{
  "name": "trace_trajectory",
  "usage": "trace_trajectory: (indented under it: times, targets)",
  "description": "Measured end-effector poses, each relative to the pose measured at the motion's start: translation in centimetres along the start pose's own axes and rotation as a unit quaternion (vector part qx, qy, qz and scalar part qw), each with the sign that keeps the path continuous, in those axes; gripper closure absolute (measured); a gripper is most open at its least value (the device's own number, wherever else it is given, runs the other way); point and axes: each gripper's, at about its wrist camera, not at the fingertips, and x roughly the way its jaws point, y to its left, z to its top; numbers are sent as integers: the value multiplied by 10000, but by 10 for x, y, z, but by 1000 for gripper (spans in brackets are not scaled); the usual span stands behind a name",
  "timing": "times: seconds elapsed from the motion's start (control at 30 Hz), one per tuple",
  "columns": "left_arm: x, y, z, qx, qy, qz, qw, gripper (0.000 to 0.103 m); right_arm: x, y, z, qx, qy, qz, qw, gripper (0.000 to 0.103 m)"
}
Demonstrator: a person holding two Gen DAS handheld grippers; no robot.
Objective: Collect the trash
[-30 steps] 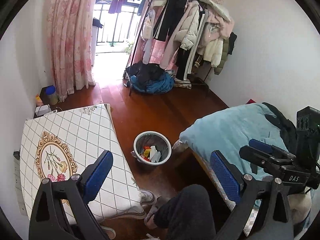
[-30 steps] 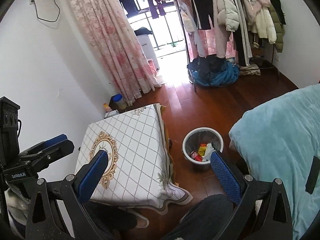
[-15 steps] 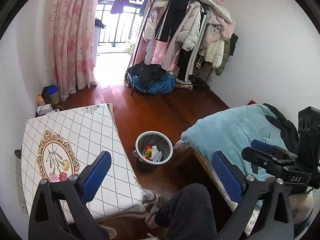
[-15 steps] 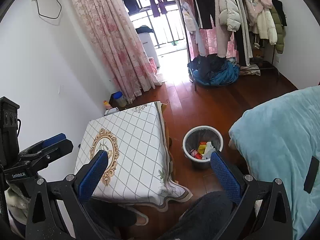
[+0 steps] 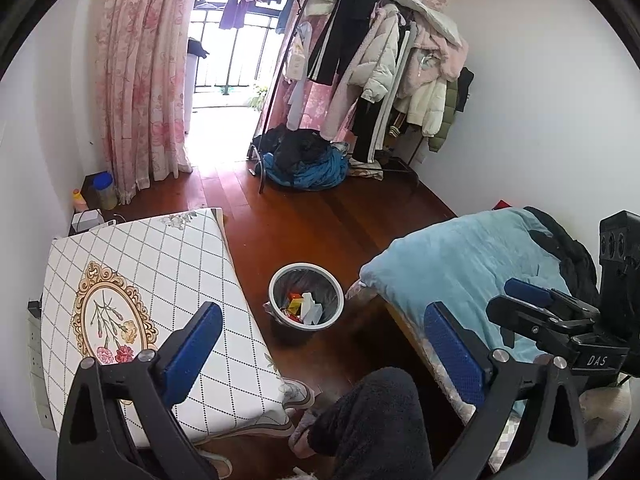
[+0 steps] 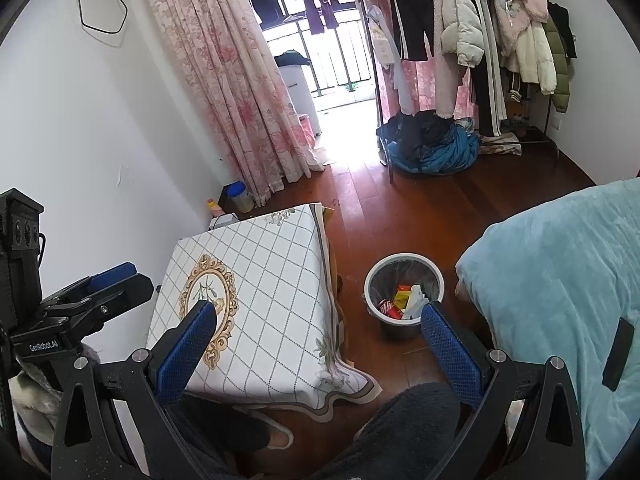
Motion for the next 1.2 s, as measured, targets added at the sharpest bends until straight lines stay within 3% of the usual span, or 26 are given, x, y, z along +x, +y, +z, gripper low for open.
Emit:
trace_trajectory:
  times: [1.2]
  targets:
    - [-3,-18,2,118,-33,-229,9997,0,-21,-16,7,-64,-83,-48,9999,0]
